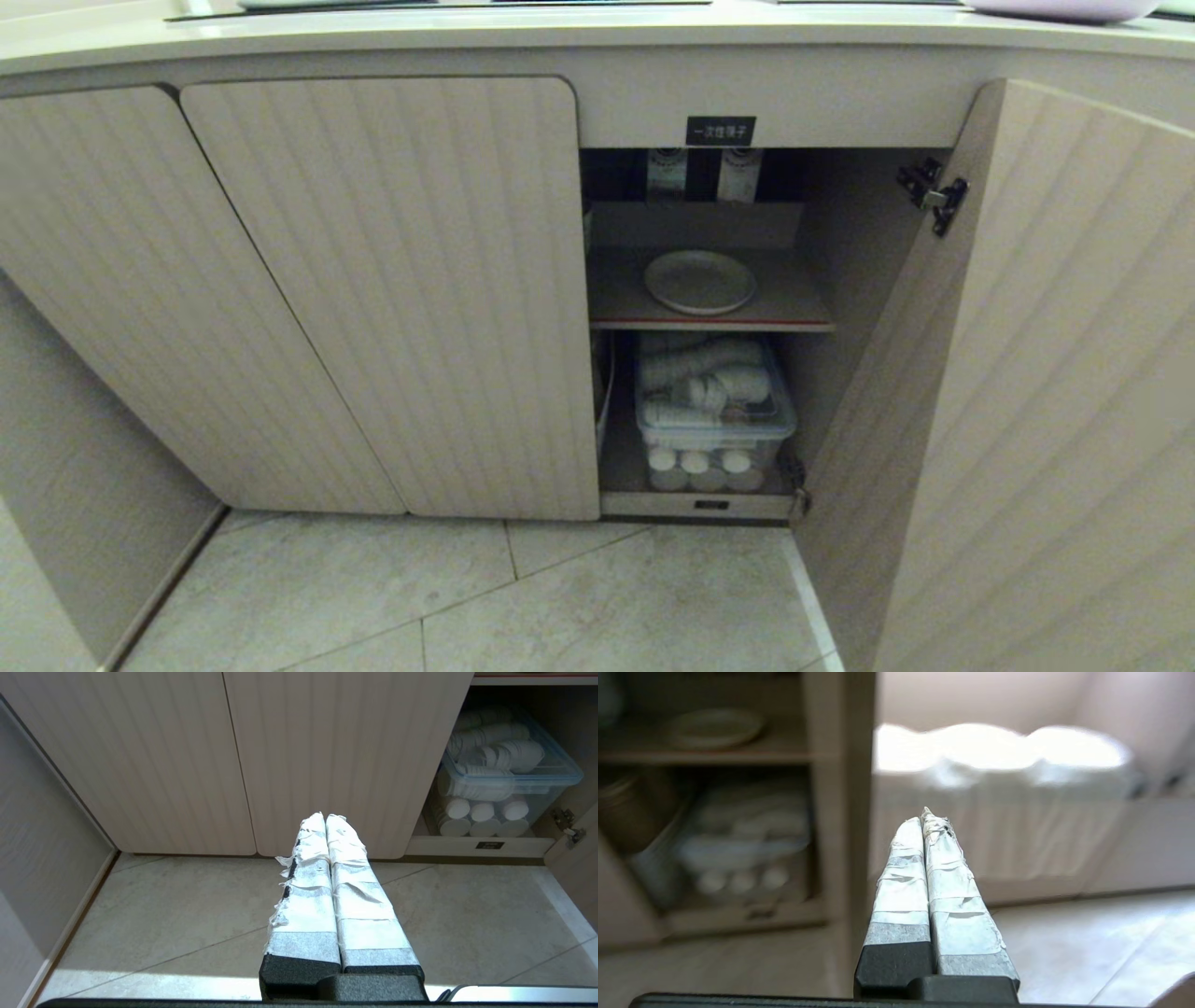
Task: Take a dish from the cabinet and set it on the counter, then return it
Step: Close the cabinet door
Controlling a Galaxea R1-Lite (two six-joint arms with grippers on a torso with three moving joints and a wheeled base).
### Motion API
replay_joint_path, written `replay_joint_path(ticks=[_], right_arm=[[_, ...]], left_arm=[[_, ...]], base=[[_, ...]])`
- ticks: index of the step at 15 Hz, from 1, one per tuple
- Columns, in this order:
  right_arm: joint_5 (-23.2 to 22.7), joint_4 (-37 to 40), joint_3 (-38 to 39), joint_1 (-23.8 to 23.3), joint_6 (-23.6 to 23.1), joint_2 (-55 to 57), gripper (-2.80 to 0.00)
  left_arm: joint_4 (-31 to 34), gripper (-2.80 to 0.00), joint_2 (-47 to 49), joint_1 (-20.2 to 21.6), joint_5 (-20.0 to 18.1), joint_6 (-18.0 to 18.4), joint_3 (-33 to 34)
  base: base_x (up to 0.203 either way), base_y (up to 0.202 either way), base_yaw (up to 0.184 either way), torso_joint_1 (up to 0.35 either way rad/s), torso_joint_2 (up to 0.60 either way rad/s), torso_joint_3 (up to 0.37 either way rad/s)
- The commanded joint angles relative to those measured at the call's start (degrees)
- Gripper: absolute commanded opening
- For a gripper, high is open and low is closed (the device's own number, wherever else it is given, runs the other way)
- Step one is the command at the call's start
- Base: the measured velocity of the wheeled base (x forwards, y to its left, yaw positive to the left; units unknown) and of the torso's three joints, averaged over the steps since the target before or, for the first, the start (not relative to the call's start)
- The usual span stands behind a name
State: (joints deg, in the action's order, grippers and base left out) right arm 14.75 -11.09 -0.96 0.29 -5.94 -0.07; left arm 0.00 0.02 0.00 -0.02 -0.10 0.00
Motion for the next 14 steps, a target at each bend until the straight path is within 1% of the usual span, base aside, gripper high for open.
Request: replay_joint_path(ticks=[1,3,7,10,12,14], right_arm=[[0.9,-3.5,0.2,0.0,-2.4,0.1,-2.80],[1.5,-7.5,0.7,-0.1,-5.0,0.1,-2.80],[2.0,-7.4,-1.8,-0.3,-4.9,2.7,-2.80],[2.5,-7.4,-5.3,-0.3,-4.3,6.7,-2.80],[3.9,-7.8,-8.1,-0.7,-2.3,11.8,-2.80],[4.3,-8.2,-11.4,-1.3,-0.8,15.9,-2.80]], left_arm=[[0.0,-2.80,0.0,0.0,0.0,0.0,0.0],[0.0,-2.80,0.0,0.0,0.0,0.0,0.0],[0.0,-2.80,0.0,0.0,0.0,0.0,0.0],[0.0,-2.80,0.0,0.0,0.0,0.0,0.0],[0.0,-2.80,0.0,0.0,0.0,0.0,0.0],[0.0,-2.80,0.0,0.0,0.0,0.0,0.0]], base=[[0.000,0.000,0.000,0.000,0.00,0.000],[0.000,0.000,0.000,0.000,0.00,0.000],[0.000,0.000,0.000,0.000,0.00,0.000],[0.000,0.000,0.000,0.000,0.00,0.000],[0.000,0.000,0.000,0.000,0.00,0.000],[0.000,0.000,0.000,0.000,0.00,0.000]])
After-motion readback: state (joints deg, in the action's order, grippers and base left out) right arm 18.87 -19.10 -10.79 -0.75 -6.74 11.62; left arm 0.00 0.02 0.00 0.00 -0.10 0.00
